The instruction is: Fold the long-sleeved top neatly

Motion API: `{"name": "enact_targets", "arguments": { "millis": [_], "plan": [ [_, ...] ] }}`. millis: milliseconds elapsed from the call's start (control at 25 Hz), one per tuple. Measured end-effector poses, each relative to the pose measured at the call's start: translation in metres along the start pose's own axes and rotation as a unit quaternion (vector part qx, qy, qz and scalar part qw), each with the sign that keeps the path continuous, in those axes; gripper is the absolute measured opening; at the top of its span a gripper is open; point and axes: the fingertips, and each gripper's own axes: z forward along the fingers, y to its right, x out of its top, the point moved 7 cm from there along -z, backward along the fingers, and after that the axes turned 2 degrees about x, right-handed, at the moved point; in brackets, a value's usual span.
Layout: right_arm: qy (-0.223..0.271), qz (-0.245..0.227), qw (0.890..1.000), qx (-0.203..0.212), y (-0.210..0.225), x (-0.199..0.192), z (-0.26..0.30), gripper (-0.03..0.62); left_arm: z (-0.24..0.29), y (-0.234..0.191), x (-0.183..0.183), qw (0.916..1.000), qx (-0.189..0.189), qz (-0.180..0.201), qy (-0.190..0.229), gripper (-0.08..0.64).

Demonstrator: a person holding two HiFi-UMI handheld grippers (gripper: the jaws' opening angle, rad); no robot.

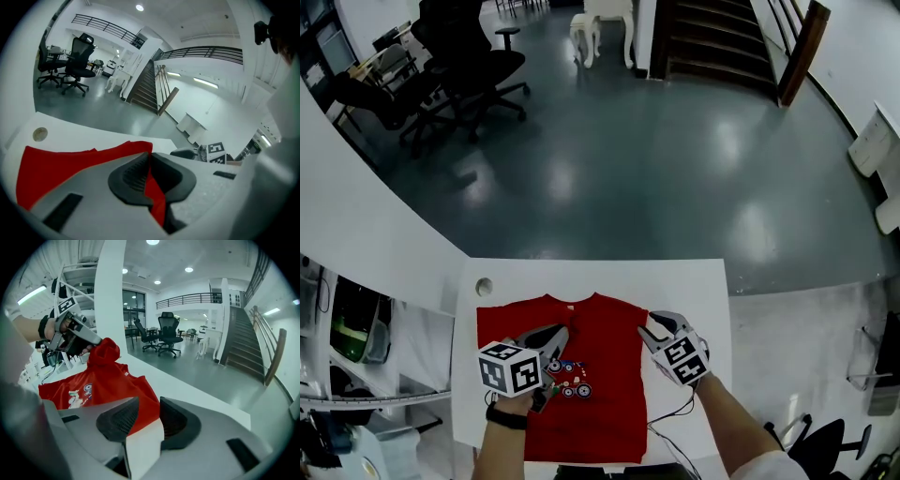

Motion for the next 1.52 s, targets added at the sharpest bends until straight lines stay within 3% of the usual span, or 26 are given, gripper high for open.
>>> {"name": "enact_targets", "arguments": {
  "millis": [520, 1240, 1400, 1520],
  "plan": [
    [-0.009, 0.012, 1.0, -0.004, 0.017, -0.022, -0.011, 0.155, 0.076, 0.057, -0.046, 0.9965, -0.065, -0.006, -0.052, 0.021],
    [-0.019, 0.028, 0.999, -0.009, 0.031, -0.039, -0.013, 0.155, 0.138, 0.06, -0.095, 0.9872, -0.034, 0.024, -0.154, 0.026],
    [-0.016, 0.031, 0.999, -0.007, 0.032, -0.039, -0.01, 0.155, 0.147, 0.058, -0.104, 0.9847, -0.026, 0.033, -0.169, 0.08],
    [-0.013, 0.032, 0.999, -0.005, 0.033, -0.039, -0.011, 0.155, 0.146, 0.06, -0.105, 0.9855, -0.043, 0.024, -0.162, 0.111]
  ]
}}
